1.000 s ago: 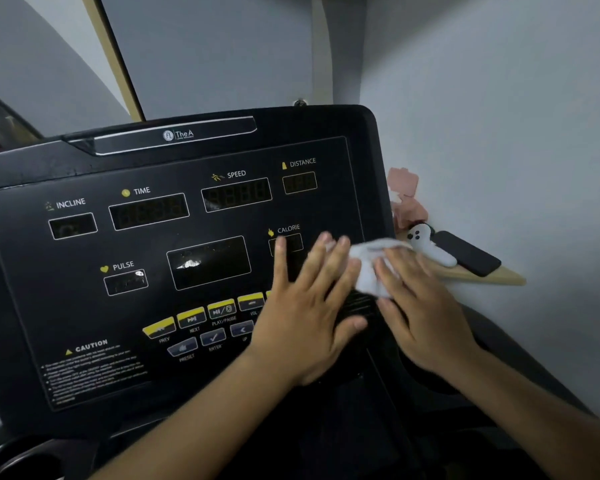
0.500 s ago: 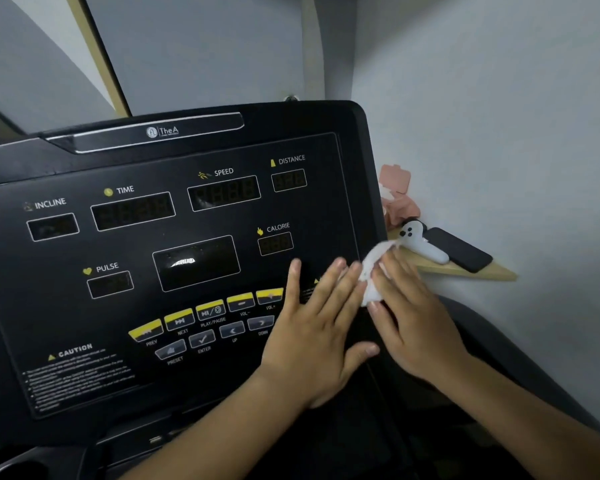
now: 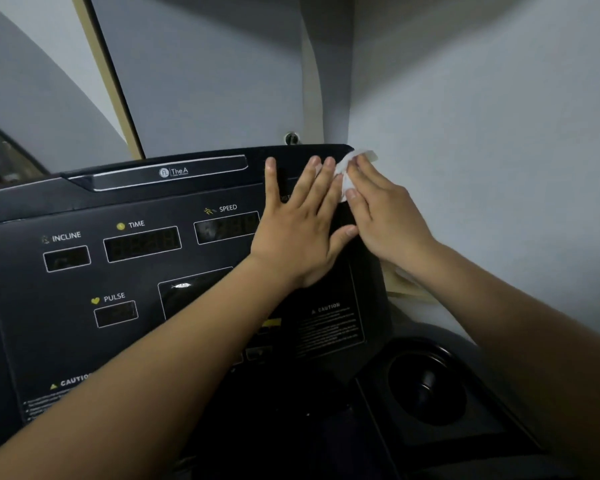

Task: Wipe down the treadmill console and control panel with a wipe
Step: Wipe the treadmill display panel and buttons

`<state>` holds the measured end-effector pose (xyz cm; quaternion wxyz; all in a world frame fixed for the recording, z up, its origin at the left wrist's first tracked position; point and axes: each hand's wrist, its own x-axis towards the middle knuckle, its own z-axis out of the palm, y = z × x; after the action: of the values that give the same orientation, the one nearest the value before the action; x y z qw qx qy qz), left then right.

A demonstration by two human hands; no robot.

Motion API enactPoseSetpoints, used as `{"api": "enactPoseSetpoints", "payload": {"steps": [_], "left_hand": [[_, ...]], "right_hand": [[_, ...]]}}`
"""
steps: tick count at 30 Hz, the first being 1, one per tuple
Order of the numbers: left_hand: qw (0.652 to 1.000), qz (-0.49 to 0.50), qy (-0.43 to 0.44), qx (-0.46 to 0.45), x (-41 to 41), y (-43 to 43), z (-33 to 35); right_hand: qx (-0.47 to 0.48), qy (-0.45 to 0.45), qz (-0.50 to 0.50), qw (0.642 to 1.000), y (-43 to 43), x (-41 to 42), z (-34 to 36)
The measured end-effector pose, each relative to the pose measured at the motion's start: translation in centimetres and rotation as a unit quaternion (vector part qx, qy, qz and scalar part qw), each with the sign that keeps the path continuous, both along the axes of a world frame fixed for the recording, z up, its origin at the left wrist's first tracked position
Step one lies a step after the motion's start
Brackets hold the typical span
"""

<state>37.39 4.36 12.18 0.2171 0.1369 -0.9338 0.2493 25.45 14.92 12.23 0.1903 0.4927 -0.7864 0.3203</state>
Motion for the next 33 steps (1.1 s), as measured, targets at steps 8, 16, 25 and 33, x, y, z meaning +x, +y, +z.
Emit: {"api": "enactPoseSetpoints", "payload": {"steps": [8, 16, 25, 33], "left_hand": [[0.999, 0.001, 0.023, 0.037, 0.7, -0.7, 0.3], [0.995, -0.073, -0.032, 0.067, 5.5, 2.9, -8.7], [0.986, -0.127, -0.102, 0.044, 9.1, 7.8, -15.9], [0.988, -0.094, -0.116, 0.036, 9.0, 7.7, -16.7]], "right_hand": [[0.005, 0.055, -0.002, 0.998, 0.0, 0.3, -1.3], [0.019, 0.081, 0.018, 0.996, 6.1, 2.8, -12.9], [0.095, 0.06, 0.027, 0.993, 11.9, 6.9, -19.5], [0.131, 0.089, 0.015, 0.987, 10.1, 6.6, -17.6]]}}
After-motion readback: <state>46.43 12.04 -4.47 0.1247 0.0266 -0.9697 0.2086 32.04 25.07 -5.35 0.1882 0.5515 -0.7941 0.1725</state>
